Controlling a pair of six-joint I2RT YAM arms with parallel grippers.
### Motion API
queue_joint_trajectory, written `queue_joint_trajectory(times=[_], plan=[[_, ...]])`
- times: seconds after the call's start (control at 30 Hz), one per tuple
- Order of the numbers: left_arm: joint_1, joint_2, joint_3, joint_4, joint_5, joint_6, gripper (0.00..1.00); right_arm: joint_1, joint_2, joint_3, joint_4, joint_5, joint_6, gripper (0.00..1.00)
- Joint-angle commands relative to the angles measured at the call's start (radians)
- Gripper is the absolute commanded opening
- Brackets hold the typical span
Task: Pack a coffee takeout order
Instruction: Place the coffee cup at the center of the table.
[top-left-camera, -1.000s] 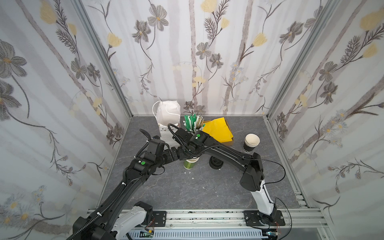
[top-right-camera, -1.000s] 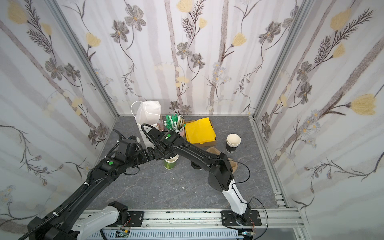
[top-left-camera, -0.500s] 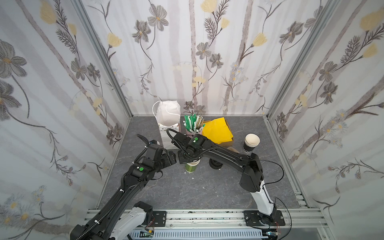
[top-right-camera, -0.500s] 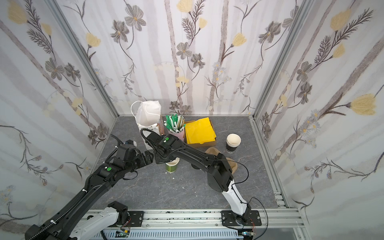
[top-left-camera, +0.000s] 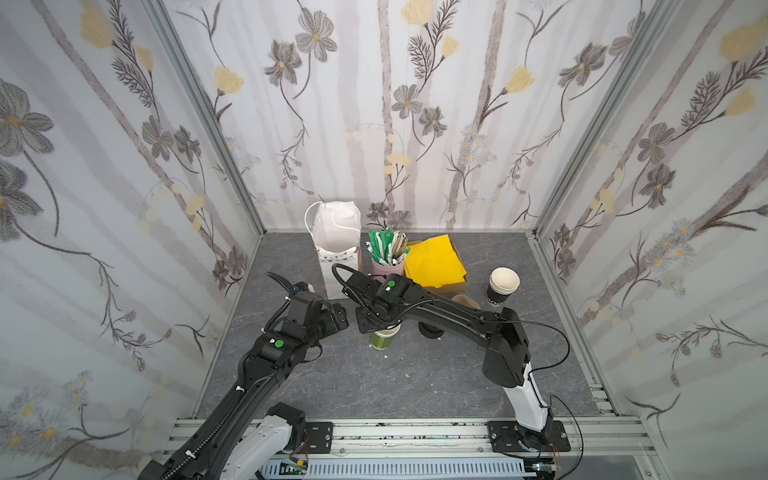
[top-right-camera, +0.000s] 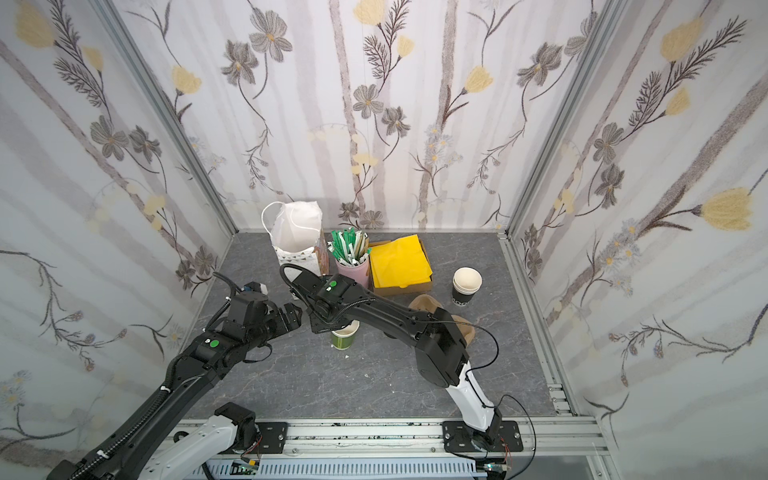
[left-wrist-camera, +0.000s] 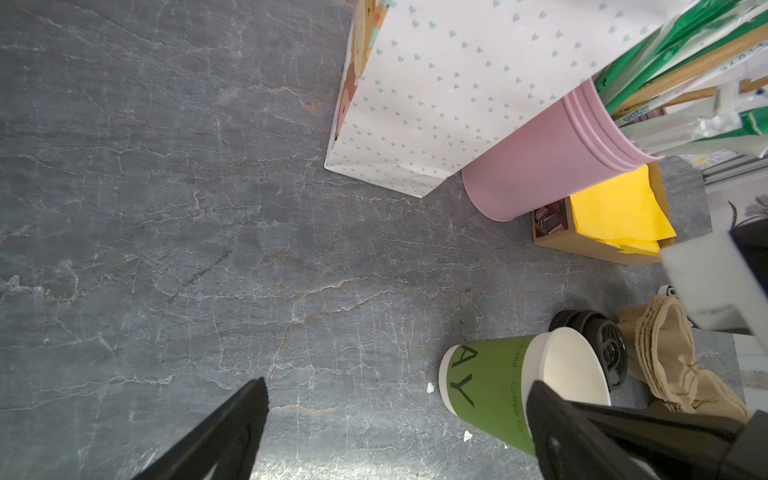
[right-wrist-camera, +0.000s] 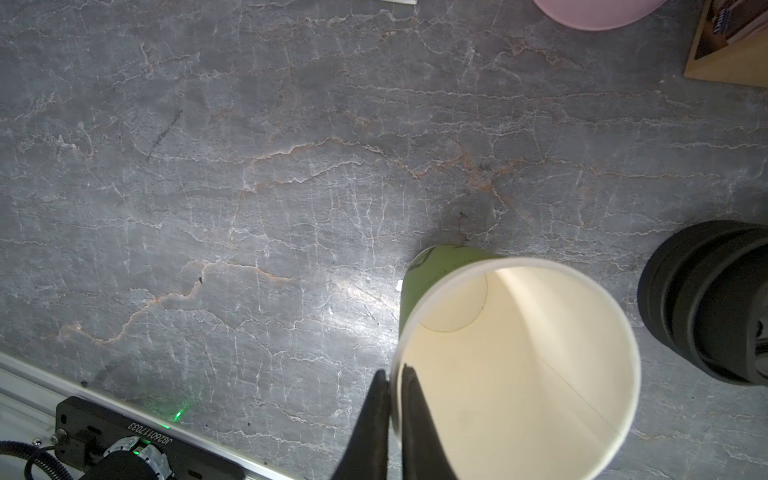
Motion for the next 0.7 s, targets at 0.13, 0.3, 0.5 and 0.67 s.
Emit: queue_joint_trajectory(times=[0.13,0.3,0.5,0.67], plan=[[0.001,-0.007,0.025,0.012,-0.053,0.026,1.0,0.007,0.0,-0.001,0.026,-0.008,0.009,0.26],[0.001,-0.006,0.045,0.013,-0.058,0.042,1.0,0.009,-0.013,0.005,0.035,-0.03,0.013,0.29],[0.001,-0.01,0.113,0.014,-0.058,0.092,1.0,0.008,-0.079,0.05,0.02,-0.037,0.033,0.3],[0.001,0.074,0.213,0.014,-0.005,0.1,1.0,-0.004,-0.162,0.062,-0.008,-0.025,0.038,0.33]])
